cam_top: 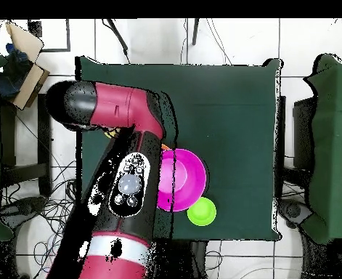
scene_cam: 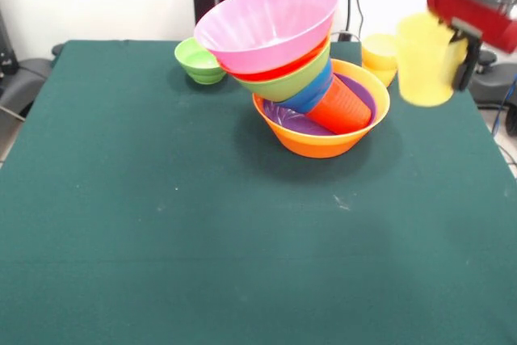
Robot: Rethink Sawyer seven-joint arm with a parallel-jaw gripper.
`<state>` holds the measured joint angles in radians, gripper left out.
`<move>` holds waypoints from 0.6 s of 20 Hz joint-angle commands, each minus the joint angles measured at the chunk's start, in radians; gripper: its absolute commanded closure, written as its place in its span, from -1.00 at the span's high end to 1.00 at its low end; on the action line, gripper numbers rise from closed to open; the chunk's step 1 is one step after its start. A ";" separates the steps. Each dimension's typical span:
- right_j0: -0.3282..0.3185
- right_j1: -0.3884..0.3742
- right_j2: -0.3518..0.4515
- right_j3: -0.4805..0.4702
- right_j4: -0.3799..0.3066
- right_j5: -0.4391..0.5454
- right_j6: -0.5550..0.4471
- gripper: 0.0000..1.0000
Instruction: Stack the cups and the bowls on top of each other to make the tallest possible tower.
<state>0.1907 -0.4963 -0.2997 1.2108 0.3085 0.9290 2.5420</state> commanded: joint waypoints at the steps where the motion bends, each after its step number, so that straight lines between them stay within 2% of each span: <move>1: -0.002 -0.205 0.077 0.166 -0.085 0.064 -0.168 -1.00; 5: -0.014 -0.288 0.065 0.273 -0.116 0.036 -0.210 -1.00; 12: -0.022 -0.362 0.068 0.361 -0.167 0.008 -0.195 -1.00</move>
<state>0.1905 -0.7930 -0.3007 1.3891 0.2387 0.9294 2.5420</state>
